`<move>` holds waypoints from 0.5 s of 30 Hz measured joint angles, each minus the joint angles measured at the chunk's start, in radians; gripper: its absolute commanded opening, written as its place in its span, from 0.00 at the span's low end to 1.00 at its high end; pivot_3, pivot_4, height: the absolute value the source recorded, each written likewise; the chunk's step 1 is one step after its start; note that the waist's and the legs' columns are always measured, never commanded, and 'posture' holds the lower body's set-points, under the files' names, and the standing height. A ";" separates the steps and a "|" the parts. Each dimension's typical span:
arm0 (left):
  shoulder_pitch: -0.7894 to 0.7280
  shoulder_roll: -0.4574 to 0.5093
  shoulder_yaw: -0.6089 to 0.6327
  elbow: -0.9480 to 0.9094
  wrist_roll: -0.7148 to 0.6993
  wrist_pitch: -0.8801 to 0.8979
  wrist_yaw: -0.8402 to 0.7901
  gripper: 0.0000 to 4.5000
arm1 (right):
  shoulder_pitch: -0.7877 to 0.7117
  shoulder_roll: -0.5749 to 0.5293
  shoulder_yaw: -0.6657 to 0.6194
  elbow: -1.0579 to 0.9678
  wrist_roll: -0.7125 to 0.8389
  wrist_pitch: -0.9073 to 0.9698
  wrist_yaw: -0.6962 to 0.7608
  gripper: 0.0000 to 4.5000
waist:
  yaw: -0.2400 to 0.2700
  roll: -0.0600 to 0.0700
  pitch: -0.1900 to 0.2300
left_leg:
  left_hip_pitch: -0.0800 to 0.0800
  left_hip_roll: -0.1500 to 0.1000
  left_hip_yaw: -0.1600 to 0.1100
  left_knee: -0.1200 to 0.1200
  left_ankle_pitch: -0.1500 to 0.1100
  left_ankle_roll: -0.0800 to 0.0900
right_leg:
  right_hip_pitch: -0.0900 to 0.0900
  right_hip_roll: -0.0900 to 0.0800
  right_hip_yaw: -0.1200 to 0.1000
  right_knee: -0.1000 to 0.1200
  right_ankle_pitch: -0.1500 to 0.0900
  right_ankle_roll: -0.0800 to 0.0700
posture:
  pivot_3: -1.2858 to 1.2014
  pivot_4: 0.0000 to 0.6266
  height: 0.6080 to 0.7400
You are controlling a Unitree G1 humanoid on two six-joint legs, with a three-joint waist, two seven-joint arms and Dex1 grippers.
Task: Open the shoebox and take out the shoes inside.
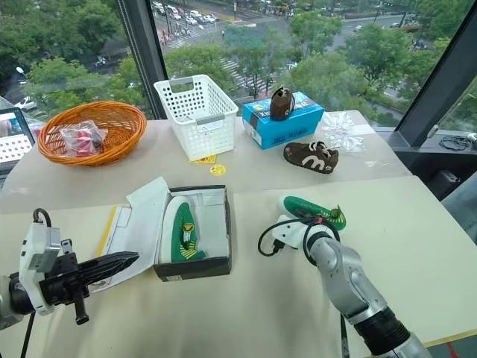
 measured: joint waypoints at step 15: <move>0.019 -0.033 0.046 0.006 -0.017 -0.008 -0.018 0.00 | -0.363 -0.113 -0.307 -0.152 0.654 0.289 0.567 0.80 | 0.000 0.006 0.006 | 0.001 0.000 0.003 -0.003 0.000 0.000 | -0.003 0.001 0.003 0.001 0.000 0.001 | 0.52 0.24 0.97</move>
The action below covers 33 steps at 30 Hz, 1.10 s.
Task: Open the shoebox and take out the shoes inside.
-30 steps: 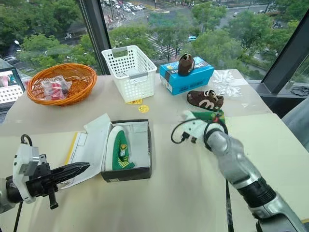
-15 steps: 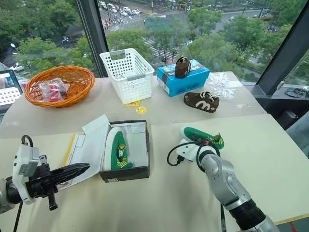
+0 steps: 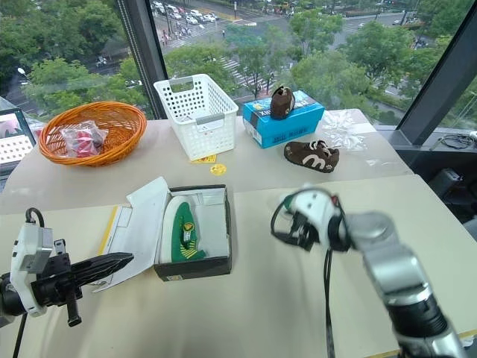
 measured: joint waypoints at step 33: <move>0.060 -0.140 -0.147 -0.045 0.085 -0.154 0.036 0.00 | -0.626 0.493 0.725 1.083 -0.684 -1.558 0.011 0.80 | -0.003 0.001 0.001 | -0.010 0.000 -0.003 0.003 0.001 -0.002 | -0.007 -0.005 -0.005 0.001 0.009 -0.010 | 0.52 0.24 0.97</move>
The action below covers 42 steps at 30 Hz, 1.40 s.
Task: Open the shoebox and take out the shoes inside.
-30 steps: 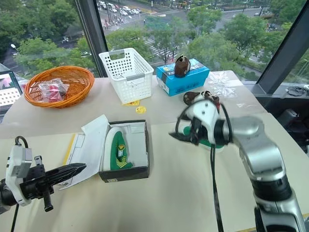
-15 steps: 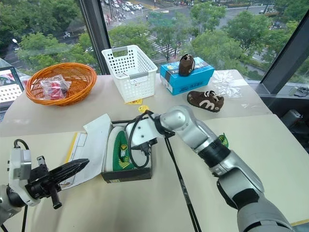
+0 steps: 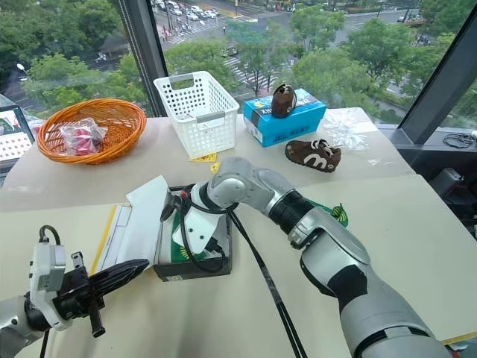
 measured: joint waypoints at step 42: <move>0.020 0.037 0.018 -0.027 -0.034 0.003 0.030 0.00 | 0.063 0.006 0.010 0.128 -0.142 -0.084 -0.166 0.12 | -0.008 0.001 0.000 | 0.011 0.001 0.000 -0.002 0.000 0.000 | 0.009 0.001 0.001 0.001 -0.002 -0.002 | 0.52 0.24 0.97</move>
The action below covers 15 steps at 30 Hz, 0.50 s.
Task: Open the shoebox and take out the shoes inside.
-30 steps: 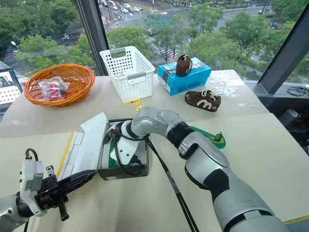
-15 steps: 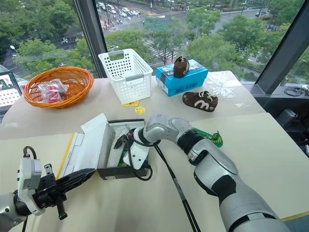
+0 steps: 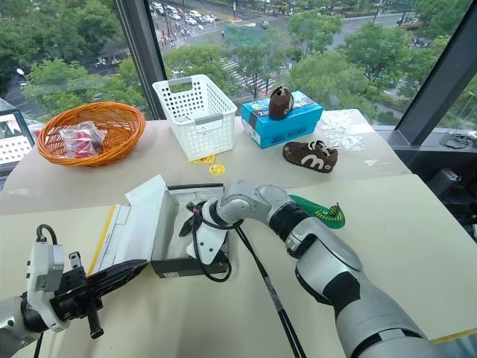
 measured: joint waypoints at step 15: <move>-0.019 0.008 -0.020 0.002 0.015 0.000 0.003 0.00 | 0.124 -0.044 -0.155 -0.291 0.358 0.203 0.164 0.12 | 0.001 0.000 0.000 | -0.010 0.000 -0.002 0.000 0.000 0.000 | -0.008 -0.001 -0.001 0.000 0.001 0.000 | 0.52 0.24 0.97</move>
